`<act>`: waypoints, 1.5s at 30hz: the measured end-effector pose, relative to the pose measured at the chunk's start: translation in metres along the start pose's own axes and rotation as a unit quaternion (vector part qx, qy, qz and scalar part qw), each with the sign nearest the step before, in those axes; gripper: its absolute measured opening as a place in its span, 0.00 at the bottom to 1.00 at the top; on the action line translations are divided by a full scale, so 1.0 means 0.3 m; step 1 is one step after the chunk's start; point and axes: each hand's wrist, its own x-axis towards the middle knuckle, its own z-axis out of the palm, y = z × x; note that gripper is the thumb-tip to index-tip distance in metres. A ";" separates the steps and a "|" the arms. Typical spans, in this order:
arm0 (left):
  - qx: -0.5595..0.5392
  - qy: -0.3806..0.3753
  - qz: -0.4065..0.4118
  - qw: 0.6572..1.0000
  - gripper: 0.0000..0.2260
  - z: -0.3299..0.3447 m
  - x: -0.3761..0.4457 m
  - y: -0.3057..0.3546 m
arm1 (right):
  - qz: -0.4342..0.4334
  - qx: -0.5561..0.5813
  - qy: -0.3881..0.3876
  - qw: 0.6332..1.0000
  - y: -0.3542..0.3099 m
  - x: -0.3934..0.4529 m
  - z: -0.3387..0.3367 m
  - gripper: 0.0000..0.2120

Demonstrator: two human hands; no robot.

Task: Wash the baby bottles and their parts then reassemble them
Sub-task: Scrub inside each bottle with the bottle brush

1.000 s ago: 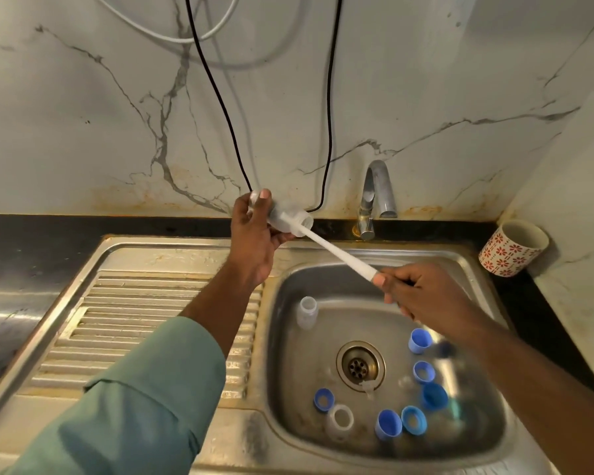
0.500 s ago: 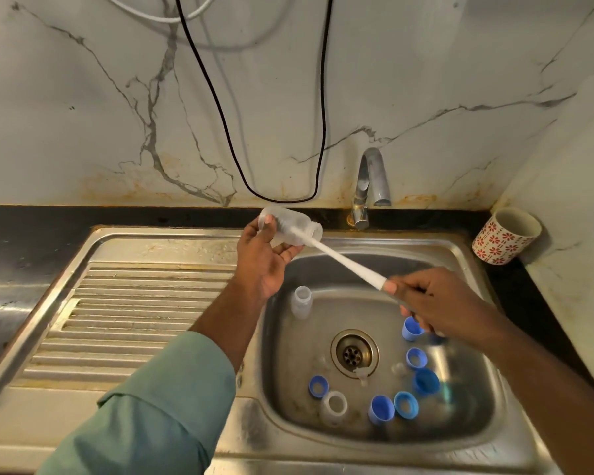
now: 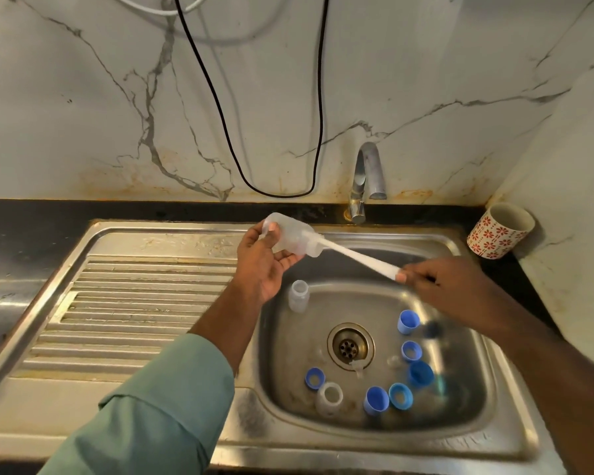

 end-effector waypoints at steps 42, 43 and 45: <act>-0.006 0.050 -0.030 0.998 0.16 -0.048 0.035 0.005 | 0.039 0.054 -0.020 0.998 0.108 -0.050 0.044 0.06; -0.007 0.050 -0.031 0.998 0.16 -0.048 0.037 0.006 | 0.034 0.038 -0.034 0.998 0.104 -0.054 0.049 0.07; -0.011 0.048 -0.033 0.998 0.16 -0.048 0.036 0.003 | -0.004 -0.109 0.018 0.994 0.107 -0.057 0.051 0.09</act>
